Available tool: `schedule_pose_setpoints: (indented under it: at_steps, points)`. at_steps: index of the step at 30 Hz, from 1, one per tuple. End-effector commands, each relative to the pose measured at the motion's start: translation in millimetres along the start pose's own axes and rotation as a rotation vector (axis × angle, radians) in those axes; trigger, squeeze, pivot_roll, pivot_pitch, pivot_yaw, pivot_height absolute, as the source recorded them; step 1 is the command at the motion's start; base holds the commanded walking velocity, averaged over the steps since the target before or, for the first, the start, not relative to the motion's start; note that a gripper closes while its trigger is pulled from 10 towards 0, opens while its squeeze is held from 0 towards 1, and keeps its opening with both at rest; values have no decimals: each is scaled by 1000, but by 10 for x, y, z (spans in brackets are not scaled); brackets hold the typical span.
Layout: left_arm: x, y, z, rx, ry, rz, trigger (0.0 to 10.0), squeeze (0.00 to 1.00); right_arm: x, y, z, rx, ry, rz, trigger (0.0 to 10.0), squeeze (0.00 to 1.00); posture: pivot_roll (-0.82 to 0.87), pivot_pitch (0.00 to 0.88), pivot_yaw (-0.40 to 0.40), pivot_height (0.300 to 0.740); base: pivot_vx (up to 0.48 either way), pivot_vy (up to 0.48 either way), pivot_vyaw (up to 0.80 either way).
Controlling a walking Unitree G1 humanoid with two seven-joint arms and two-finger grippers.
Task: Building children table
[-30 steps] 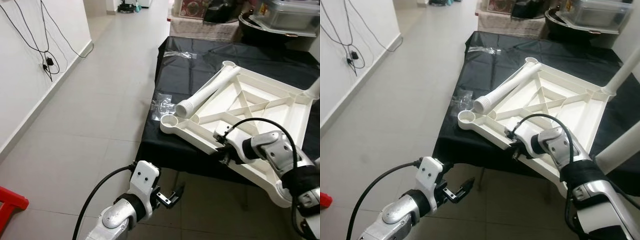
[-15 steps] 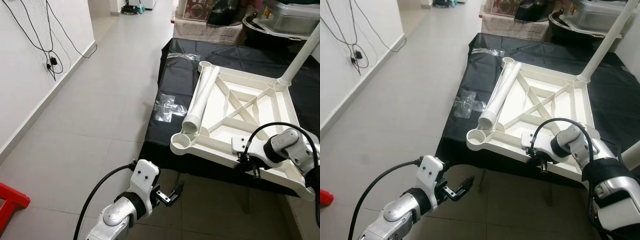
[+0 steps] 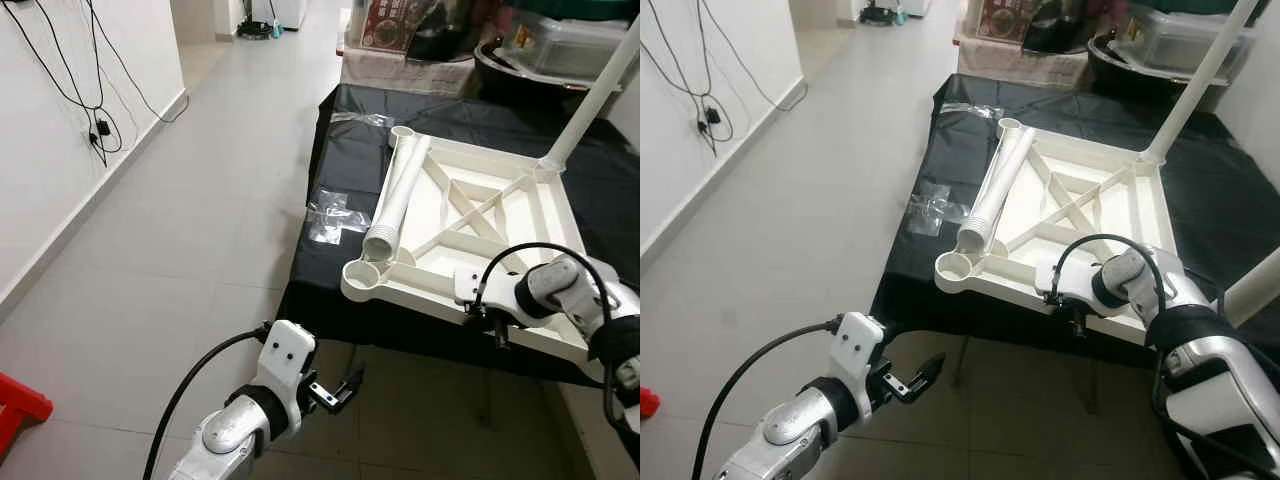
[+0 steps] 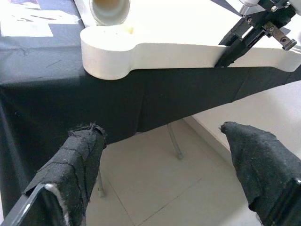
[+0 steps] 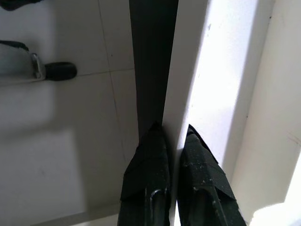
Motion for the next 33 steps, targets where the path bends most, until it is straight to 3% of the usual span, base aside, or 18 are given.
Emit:
schedule_pose_setpoints:
  at_steps: [1,4,5,13,14,18,21,26,28,31,33]
  points:
    - [14,-42,1,0,2,-12,10000,0,-207,0,282,-107,-161,-60,10000,0,49,50,-102,740,0,0,0]
    - [14,-43,0,-1,2,-13,10000,0,-198,6,286,-97,-166,-52,10000,0,47,51,-99,740,0,0,0]
    - [15,-44,0,-2,1,-15,10000,0,-187,24,306,-68,-178,-39,10000,1000,47,51,-99,740,0,0,0]
    - [25,-46,-12,-3,3,-16,10000,0,-184,71,334,-46,-163,6,10000,1000,47,60,-96,740,0,0,0]
    - [27,-47,-18,-2,5,-16,10000,0,-249,109,343,-42,-140,47,10000,0,46,59,-94,740,0,0,0]
    - [29,-47,-25,-1,6,-17,10000,0,-365,187,350,-43,-106,124,10000,0,46,59,-96,740,0,0,0]
    - [35,-43,-35,3,9,-13,10000,0,-619,505,551,73,-196,389,10000,0,43,59,-95,740,0,0,0]
    - [36,-29,-40,11,13,-2,10000,0,-738,667,678,154,-284,531,10000,0,43,54,-94,740,0,0,0]
    - [39,-5,-69,38,31,14,10000,0,-791,756,797,277,-462,650,10000,0,46,51,-91,740,0,0,0]
    - [39,3,-80,49,38,19,10000,0,-803,757,832,327,-527,678,10000,0,46,51,-91,740,0,0,0]
    - [42,10,-111,60,52,24,10000,0,-742,741,819,519,-726,740,10000,0,47,41,-87,740,0,0,0]
Point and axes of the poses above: a point about 5 cm out from each wrist's last joint towards the gripper, its own x axis pointing out of the wrist towards the gripper, its own y axis along the axis of the wrist's last joint, z = x × y, the point moved 4 cm from there along x, pointing out of the wrist towards the gripper, and after that the axes turned 13 degrees about -x, right-handed, at the moved point
